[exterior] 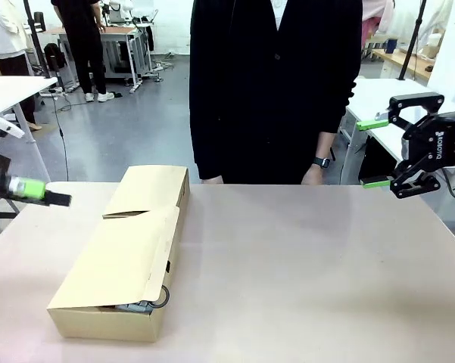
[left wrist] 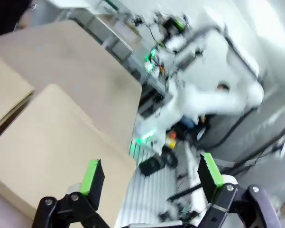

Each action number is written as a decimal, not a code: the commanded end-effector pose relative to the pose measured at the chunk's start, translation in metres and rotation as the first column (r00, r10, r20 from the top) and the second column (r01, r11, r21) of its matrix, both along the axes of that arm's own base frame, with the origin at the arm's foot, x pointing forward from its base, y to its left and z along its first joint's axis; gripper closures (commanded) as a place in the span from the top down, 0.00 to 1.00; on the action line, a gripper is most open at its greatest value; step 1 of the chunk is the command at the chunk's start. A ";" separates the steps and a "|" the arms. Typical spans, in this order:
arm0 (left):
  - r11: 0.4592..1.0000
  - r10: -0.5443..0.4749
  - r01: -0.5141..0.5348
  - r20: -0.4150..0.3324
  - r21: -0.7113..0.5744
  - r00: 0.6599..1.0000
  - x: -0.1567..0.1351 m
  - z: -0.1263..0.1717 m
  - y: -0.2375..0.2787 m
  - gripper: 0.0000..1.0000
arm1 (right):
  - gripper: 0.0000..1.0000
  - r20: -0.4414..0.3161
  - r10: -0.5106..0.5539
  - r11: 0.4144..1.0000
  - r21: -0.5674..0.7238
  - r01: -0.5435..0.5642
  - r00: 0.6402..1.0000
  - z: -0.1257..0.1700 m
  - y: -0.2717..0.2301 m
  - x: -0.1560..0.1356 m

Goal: Place items inside the box.
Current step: Close the lid of the Mailer Box closest to the robot.

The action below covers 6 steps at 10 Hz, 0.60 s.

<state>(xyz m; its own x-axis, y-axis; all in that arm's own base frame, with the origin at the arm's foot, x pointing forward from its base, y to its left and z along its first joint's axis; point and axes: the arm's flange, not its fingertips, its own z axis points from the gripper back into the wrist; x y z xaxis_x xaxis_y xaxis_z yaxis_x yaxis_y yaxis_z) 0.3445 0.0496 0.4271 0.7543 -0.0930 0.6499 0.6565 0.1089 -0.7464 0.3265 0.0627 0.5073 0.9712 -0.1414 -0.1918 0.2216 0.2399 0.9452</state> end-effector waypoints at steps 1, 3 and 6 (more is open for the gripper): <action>0.953 0.217 -0.277 -0.354 -0.127 0.910 0.028 0.006 0.018 1.00 | 1.00 0.015 -0.012 1.000 0.013 0.011 1.000 0.001 0.001 0.002; 1.000 0.000 0.000 0.000 0.000 1.000 0.000 0.000 0.000 1.00 | 1.00 0.015 -0.012 1.000 0.013 0.011 1.000 0.001 0.001 0.002; 1.000 0.000 0.000 0.000 0.000 1.000 0.000 0.000 0.000 1.00 | 1.00 0.015 -0.012 1.000 0.013 0.011 1.000 0.001 0.001 0.002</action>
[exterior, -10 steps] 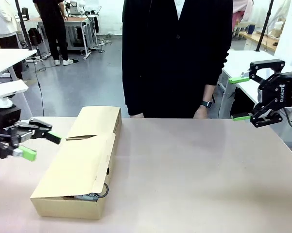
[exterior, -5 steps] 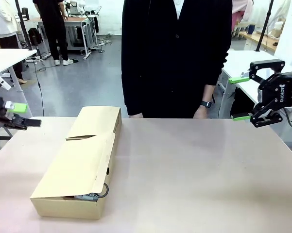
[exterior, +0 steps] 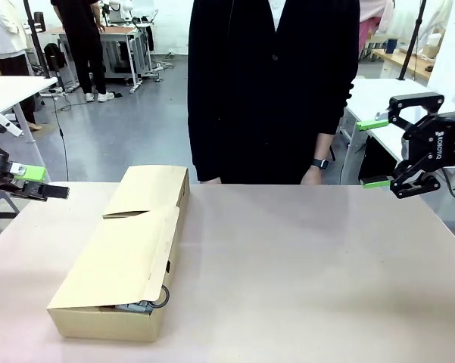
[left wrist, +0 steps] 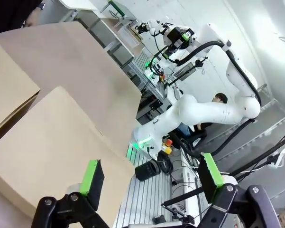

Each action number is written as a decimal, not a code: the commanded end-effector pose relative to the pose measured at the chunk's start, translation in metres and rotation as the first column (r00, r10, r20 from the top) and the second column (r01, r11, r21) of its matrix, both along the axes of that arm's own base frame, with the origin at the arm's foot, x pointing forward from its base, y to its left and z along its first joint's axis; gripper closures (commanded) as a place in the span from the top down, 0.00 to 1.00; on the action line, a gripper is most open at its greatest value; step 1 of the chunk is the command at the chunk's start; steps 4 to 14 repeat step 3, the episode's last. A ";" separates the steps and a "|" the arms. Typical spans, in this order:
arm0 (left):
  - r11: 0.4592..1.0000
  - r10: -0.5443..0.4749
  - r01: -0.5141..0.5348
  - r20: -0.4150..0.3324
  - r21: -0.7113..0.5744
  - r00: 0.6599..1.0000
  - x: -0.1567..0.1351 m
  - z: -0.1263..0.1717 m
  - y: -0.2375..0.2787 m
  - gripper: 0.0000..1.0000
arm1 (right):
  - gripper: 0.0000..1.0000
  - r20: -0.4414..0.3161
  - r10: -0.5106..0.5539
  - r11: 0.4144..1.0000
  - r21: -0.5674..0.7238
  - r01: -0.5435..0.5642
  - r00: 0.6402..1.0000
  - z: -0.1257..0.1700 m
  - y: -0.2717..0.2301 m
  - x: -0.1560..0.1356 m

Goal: Place items inside the box.
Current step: Close the lid of the Mailer Box closest to the robot.

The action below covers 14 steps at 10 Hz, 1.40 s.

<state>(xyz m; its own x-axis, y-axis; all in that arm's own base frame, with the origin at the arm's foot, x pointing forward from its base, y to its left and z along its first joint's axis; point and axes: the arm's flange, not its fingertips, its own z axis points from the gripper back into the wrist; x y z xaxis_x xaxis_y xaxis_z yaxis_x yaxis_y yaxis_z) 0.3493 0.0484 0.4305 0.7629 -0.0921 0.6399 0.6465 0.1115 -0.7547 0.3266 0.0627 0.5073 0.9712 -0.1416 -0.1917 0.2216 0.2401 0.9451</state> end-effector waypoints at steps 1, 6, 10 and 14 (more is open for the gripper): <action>1.000 -0.002 0.002 0.013 -0.001 1.000 -0.005 -0.003 0.001 1.00 | 1.00 0.015 -0.011 1.000 0.014 0.011 1.000 0.001 0.001 0.002; 1.000 -0.002 0.002 0.013 -0.001 1.000 -0.005 -0.003 0.001 1.00 | 1.00 0.015 -0.011 1.000 0.014 0.011 1.000 0.001 0.001 0.002; 1.000 -0.002 0.002 0.013 -0.001 1.000 -0.005 -0.003 0.001 1.00 | 1.00 0.015 -0.011 1.000 0.014 0.011 1.000 0.001 0.001 0.002; 1.000 -0.002 0.002 0.013 -0.001 1.000 -0.005 -0.003 0.001 1.00 | 1.00 0.015 -0.011 1.000 0.014 0.011 1.000 0.001 0.001 0.002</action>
